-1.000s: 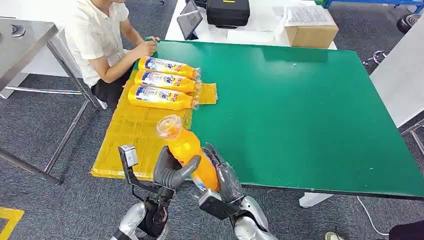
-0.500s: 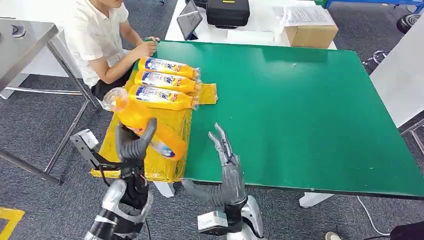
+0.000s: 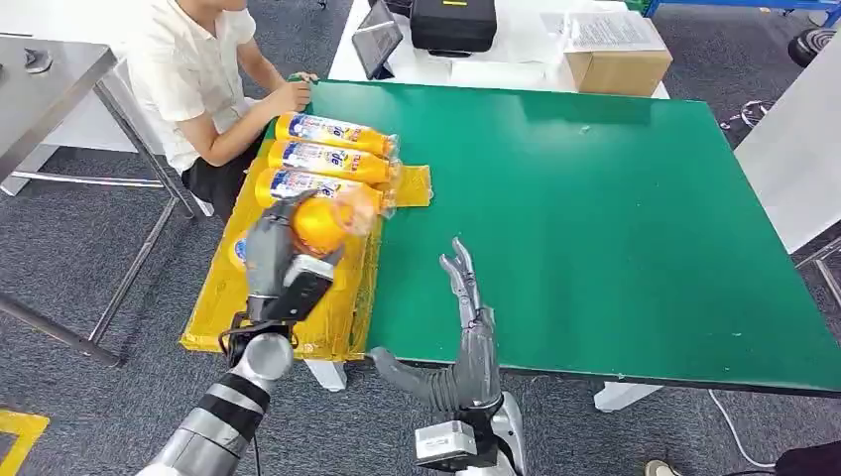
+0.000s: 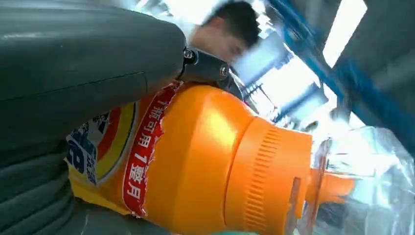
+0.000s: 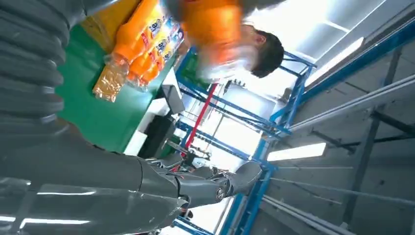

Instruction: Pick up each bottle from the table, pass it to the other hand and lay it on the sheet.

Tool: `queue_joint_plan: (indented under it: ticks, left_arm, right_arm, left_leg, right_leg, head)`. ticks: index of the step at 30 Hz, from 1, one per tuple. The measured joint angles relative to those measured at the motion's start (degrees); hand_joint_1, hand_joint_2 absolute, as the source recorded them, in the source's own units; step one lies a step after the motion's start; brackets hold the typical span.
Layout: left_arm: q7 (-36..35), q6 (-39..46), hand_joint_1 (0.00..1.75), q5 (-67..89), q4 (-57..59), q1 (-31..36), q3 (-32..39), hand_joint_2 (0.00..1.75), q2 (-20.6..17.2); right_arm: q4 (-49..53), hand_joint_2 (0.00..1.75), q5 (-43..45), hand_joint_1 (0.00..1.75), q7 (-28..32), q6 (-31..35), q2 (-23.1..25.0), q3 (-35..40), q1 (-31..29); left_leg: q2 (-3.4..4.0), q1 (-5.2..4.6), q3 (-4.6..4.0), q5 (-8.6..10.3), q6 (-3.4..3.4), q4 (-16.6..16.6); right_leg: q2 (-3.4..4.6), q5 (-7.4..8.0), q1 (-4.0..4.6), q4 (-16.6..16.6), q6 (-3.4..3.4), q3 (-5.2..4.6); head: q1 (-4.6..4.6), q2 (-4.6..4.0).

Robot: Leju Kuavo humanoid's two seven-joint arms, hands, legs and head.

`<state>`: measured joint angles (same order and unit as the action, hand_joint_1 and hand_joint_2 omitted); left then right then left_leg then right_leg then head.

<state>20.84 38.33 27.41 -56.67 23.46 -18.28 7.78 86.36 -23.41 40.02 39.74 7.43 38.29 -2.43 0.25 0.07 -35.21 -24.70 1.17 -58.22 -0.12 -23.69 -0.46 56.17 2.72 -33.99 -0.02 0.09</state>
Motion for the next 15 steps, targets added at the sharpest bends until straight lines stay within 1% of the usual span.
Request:
queue_joint_plan:
  ticks: [3,6,9,10,11,13,14,15]
  left_arm:
    - [-6.0,-6.8,1.75,10.2,8.6,3.3,-3.1,1.75,-0.6]
    - [-8.6,-11.2,1.75,14.6,14.8,6.0,-5.2,1.75,-0.8]
    - [-9.8,-12.7,1.75,16.8,19.0,8.3,-6.5,1.75,-0.8]
    - [-10.1,-13.1,1.71,17.6,19.9,9.0,-6.9,1.75,-0.9]
    - [-10.4,-13.9,1.71,18.1,20.7,9.5,-7.3,1.75,-0.9]
    - [-10.2,-16.7,1.71,17.7,22.0,10.5,-7.8,1.75,-0.9]
    - [-9.7,-18.0,1.68,16.8,22.5,10.8,-7.8,1.75,-0.9]
    - [-9.2,-18.9,0.94,16.2,22.9,11.0,-7.8,1.75,-0.9]
  right_arm:
    - [-0.5,1.75,2.5,0.00,0.0,0.0,-0.5,0.2,-1.0]
    - [-0.9,1.75,3.6,0.00,0.0,0.0,-0.8,0.4,-1.8]
    - [-1.3,1.75,4.0,0.00,0.0,0.0,-0.9,0.7,-2.5]
    - [-1.4,1.75,4.2,0.00,0.0,0.0,-1.0,0.8,-2.6]
    - [-1.4,1.75,4.4,0.00,0.0,-0.1,-1.0,0.8,-2.7]
    - [-1.6,1.75,4.9,0.00,0.0,-0.4,-1.1,1.0,-2.9]
    - [-1.7,1.75,5.3,0.00,0.0,-0.5,-1.1,1.0,-3.0]
    - [-1.7,1.75,5.5,0.00,0.0,-0.5,-1.1,1.1,-3.0]
  left_leg:
    - [0.00,0.00,0.00,0.03,0.02,0.0]
    - [0.02,0.00,-0.01,0.07,0.01,0.0]
    - [0.02,0.00,-0.02,0.08,0.00,0.0]
    - [0.02,0.00,-0.03,0.07,0.00,0.0]
    - [0.01,0.00,-0.03,0.07,0.00,0.0]
    - [0.01,0.00,-0.05,0.07,0.00,0.0]
    - [0.01,0.00,-0.06,0.07,0.00,0.0]
    - [0.01,0.00,-0.07,0.07,0.00,0.0]
  right_leg:
    - [0.00,0.03,0.00,0.0,0.00,-0.01]
    - [0.00,0.03,0.00,0.0,0.00,-0.01]
    - [-0.01,0.03,0.00,0.0,0.00,-0.01]
    - [-0.01,0.03,0.00,0.0,0.00,-0.01]
    - [-0.01,0.03,0.00,0.0,0.00,-0.01]
    - [-0.01,0.02,0.00,0.0,0.00,-0.03]
    - [-0.01,0.02,0.00,0.0,0.00,-0.04]
    - [-0.01,0.02,0.00,0.0,0.00,-0.04]
  head:
    - [0.00,0.00]
    - [0.00,0.00]
    - [0.00,0.00]
    - [0.00,0.00]
    - [0.00,0.00]
    - [0.00,0.00]
    - [0.00,0.00]
    - [0.00,0.00]
